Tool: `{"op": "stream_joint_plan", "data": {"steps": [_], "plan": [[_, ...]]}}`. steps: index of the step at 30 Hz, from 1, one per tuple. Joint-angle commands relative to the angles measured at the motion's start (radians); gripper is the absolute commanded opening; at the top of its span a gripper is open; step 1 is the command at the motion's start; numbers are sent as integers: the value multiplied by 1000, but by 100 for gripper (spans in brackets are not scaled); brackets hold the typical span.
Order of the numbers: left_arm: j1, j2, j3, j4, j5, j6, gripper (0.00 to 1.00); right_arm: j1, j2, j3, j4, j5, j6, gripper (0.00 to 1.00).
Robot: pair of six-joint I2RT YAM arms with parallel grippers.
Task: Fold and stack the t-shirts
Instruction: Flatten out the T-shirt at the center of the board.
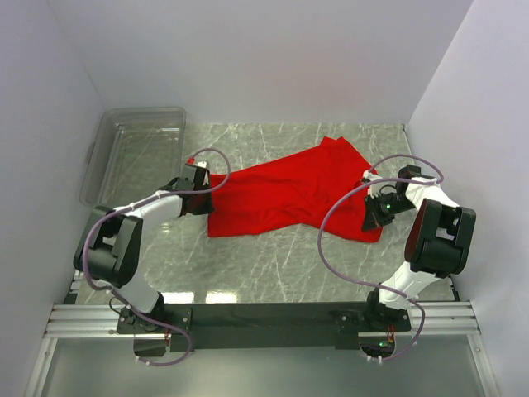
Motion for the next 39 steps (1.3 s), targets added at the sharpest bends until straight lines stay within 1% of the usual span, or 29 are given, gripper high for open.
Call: {"op": "stream_joint_plan", "data": {"steps": [1,8,10,11,13,16,17,18,20,23,28,33,34,39], "plan": [[-4,-79,23,-5,5,18,11,-9,-34,11,-12,-19,-7,2],[-2,-163,11,-23,8,26,12,-10,-53,20,-16,-30,-15,2],[-4,-188,1,-26,28,27,13,-12,-63,23,-15,-34,-18,1],[-4,-193,-8,-28,33,29,16,-12,-66,26,-15,-39,-16,1],[-4,-193,-15,-32,39,38,17,-10,-66,29,-16,-42,-16,1],[-4,-176,-31,-43,66,44,14,-12,-66,28,-19,-50,-19,1],[-4,-171,-35,-46,82,43,10,-12,-66,26,-19,-51,-22,1],[-4,-167,-40,-51,91,43,9,-12,-67,25,-21,-51,-24,1],[-4,-167,-55,-68,99,43,1,-12,-72,18,-24,-51,-30,1],[-2,-177,-78,-110,94,35,1,-13,-83,0,-18,-42,-36,1],[-4,-234,-117,-157,129,12,1,-15,-109,-28,-4,-39,-44,1],[-4,-341,-134,-169,59,-20,1,-26,-144,-28,-4,-62,-56,0],[-2,-373,-129,-166,48,-23,1,-27,-147,-26,-7,-68,-58,0],[-2,-427,-77,-149,19,-23,1,-45,-179,14,-19,-109,-64,0]]}}
